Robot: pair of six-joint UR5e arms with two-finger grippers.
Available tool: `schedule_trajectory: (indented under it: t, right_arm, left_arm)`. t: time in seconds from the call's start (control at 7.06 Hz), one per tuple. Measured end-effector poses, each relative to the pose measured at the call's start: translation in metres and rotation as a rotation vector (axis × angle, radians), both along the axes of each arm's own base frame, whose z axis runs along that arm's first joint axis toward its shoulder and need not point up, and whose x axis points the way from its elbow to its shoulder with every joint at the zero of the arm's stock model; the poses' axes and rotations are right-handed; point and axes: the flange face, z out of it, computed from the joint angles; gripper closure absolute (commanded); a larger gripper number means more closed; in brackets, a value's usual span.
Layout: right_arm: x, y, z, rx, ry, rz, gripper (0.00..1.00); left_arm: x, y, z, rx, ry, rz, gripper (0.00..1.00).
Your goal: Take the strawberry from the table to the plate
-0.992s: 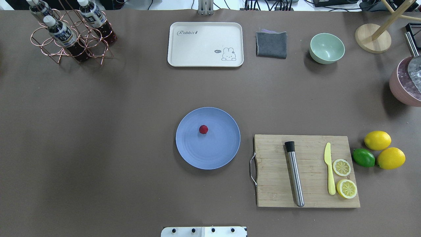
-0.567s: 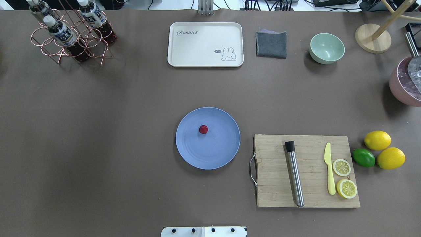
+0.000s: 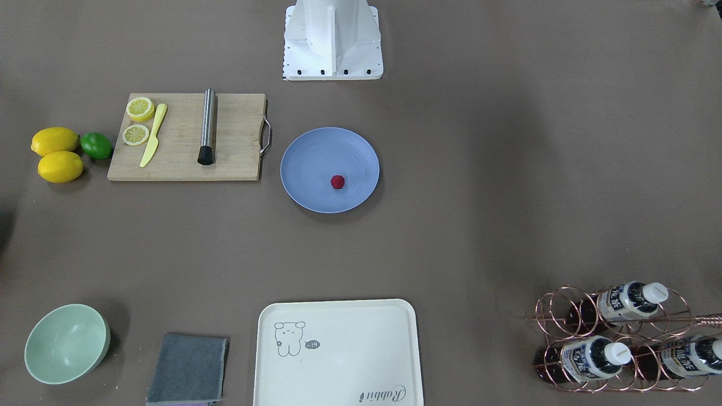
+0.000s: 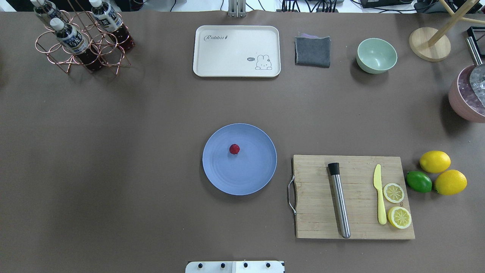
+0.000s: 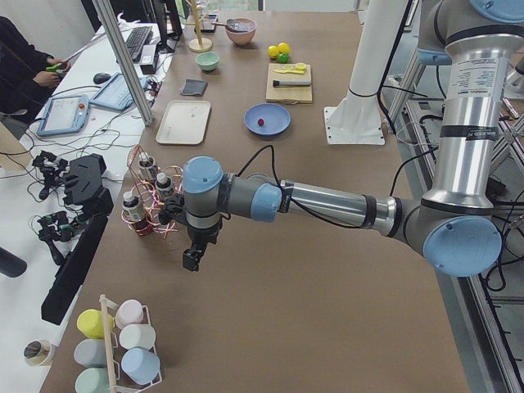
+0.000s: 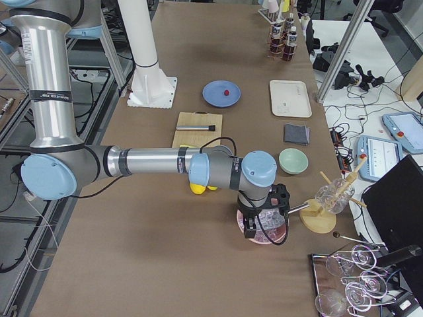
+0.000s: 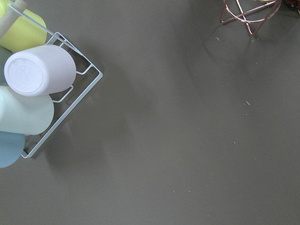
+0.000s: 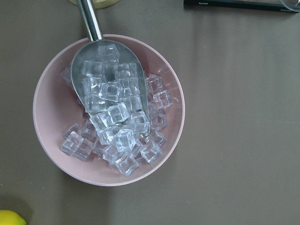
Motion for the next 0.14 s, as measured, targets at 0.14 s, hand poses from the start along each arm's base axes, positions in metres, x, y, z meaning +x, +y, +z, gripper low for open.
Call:
schedule_trajectory:
  t: [0.14]
  right_arm:
    - [0.0,-0.0003,-0.0006,0.001,-0.001,0.0,0.0]
  left_arm:
    - [-0.0001,0.0,0.0009,-0.002,-0.001,0.0,0.02]
